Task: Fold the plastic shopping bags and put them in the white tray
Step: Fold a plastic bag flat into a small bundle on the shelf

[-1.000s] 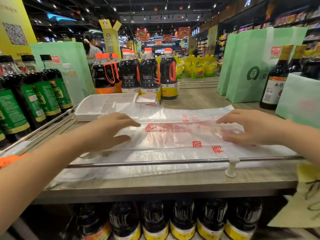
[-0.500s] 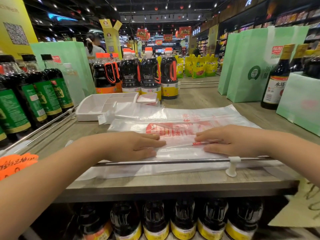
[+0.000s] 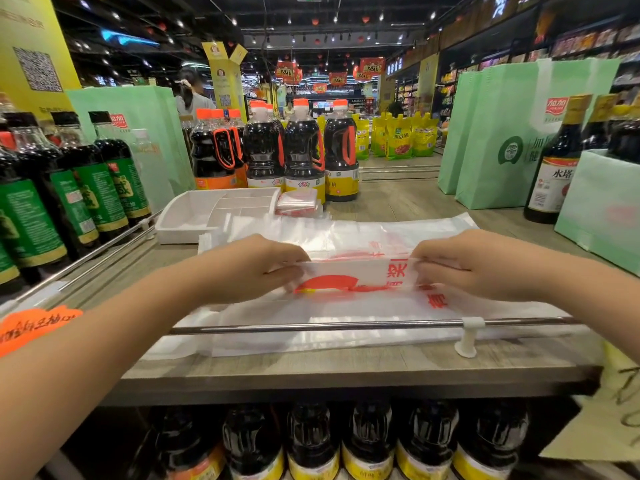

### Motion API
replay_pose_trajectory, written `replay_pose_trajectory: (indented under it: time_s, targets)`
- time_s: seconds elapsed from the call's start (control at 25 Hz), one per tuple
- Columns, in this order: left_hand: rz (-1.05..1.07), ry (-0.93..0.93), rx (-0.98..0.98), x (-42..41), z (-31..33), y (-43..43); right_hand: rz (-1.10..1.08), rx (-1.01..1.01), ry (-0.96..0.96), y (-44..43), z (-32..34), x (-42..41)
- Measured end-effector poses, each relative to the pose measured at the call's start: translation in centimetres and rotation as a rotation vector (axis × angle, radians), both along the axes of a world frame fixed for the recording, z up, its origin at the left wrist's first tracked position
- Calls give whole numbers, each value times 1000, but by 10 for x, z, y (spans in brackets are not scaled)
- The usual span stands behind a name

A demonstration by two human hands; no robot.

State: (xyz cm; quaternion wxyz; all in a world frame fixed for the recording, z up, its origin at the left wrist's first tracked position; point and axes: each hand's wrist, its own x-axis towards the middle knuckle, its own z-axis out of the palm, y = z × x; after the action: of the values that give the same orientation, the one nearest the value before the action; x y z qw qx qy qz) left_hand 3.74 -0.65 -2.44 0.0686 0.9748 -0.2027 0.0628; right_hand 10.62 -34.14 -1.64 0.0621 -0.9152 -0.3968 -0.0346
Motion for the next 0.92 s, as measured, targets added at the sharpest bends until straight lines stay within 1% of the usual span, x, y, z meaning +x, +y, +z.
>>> replay_pose_trajectory:
  time_s: [0.08,0.16,0.24,0.36,0.48,0.6,0.76,0.84,0.92]
  targets:
    - [28,35,-77,2,7,2,-24,52,47,0,9,2]
    - [59,61,-90,7,9,1,-60,-2,5,5,13,5]
    - [107,59,-56,14,8,-1,-83,-91,-73,12,10,11]
    - [154,23,28,24,2,-2,-141,-181,-72,15,1,16]
    - [112,40,47,26,-5,-5,-166,-267,-50,15,-4,16]
    - [91,111,44,25,-13,-8,-135,-337,-70,15,-9,18]
    - [63,193,87,22,-15,-19,-104,-251,-48,22,-16,21]
    - [0,213,124,21,-16,-26,-55,-235,28,32,-20,20]
    - [-13,261,159,22,-19,-30,-31,-219,122,39,-24,20]
